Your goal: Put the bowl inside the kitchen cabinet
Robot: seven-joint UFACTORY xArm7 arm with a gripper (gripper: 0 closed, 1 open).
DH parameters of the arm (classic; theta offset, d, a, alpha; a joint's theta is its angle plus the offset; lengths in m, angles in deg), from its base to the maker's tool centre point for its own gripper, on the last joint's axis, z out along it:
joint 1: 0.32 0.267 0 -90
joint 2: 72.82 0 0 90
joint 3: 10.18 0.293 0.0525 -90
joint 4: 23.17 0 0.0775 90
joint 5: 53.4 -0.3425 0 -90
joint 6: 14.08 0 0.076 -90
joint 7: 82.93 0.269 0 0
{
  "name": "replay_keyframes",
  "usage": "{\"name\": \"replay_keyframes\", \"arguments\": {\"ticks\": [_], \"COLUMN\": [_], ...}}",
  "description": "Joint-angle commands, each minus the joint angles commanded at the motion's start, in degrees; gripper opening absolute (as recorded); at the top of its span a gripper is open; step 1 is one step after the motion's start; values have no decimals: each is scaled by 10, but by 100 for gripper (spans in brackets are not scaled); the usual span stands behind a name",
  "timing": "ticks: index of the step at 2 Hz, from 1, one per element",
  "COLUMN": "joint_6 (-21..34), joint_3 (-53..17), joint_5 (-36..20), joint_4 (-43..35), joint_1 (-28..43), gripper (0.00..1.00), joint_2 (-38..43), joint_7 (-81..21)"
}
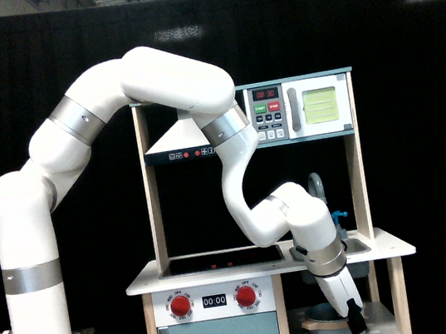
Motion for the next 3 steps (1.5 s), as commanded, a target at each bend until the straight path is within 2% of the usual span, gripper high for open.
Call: {"name": "replay_keyframes", "arguments": {"ticks": [1, 2, 3], "joint_6": [20, 54, 142], "joint_3": [3, -5, -63], "joint_5": [39, 67, 180], "joint_4": [76, 137, 261], "joint_1": [-43, -113, -188], "gripper": [100, 100, 100], "joint_2": [-82, -135, -300], "joint_7": [5, -35, -28]}}
